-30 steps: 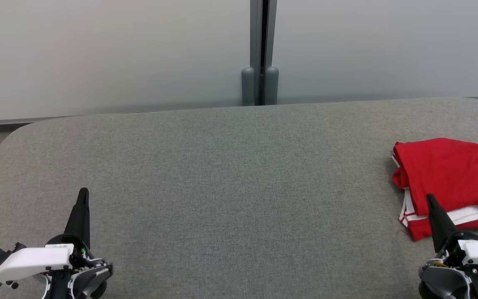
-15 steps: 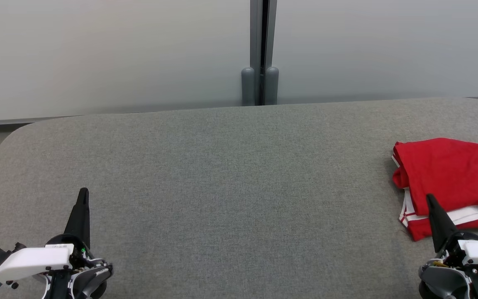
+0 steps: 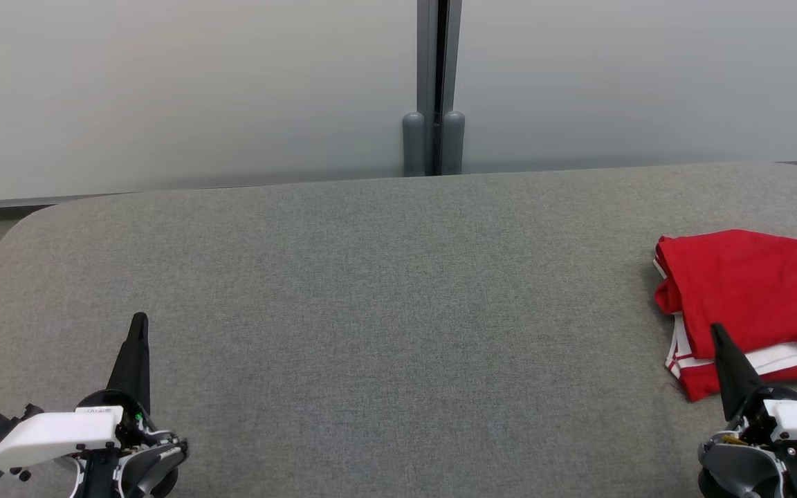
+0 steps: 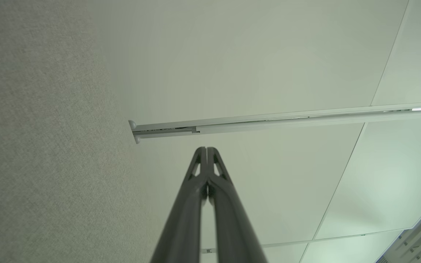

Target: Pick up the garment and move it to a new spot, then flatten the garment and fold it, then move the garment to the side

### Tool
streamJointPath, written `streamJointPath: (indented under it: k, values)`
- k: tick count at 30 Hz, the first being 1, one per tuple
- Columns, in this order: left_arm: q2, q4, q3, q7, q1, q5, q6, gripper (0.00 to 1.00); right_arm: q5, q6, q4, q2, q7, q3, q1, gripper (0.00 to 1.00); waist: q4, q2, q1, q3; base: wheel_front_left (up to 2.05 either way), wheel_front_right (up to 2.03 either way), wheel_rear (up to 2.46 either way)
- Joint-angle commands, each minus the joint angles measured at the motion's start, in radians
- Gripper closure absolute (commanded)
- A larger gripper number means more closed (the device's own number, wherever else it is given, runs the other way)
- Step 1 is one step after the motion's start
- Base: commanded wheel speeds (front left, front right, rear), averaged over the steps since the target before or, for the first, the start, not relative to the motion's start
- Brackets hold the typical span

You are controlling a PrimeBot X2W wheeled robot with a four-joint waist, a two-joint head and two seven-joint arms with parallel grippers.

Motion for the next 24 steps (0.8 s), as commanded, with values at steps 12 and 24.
streamJointPath:
  k: [12, 24]
  values:
    - [0.003, -0.001, 0.004, 0.003, -0.010, -0.001, -0.004, 1.00, -0.001, 0.000, -0.002, -0.003, 0.004, -0.003, -0.009, 1.00, 0.000, 0.0000, 0.0000, 0.000, 0.00, 0.00, 0.00]
    - [0.003, -0.001, 0.004, 0.003, -0.010, -0.001, -0.004, 1.00, -0.001, 0.000, -0.002, -0.003, 0.004, -0.003, -0.009, 1.00, 0.000, 0.0000, 0.0000, 0.000, 0.00, 0.00, 0.00]
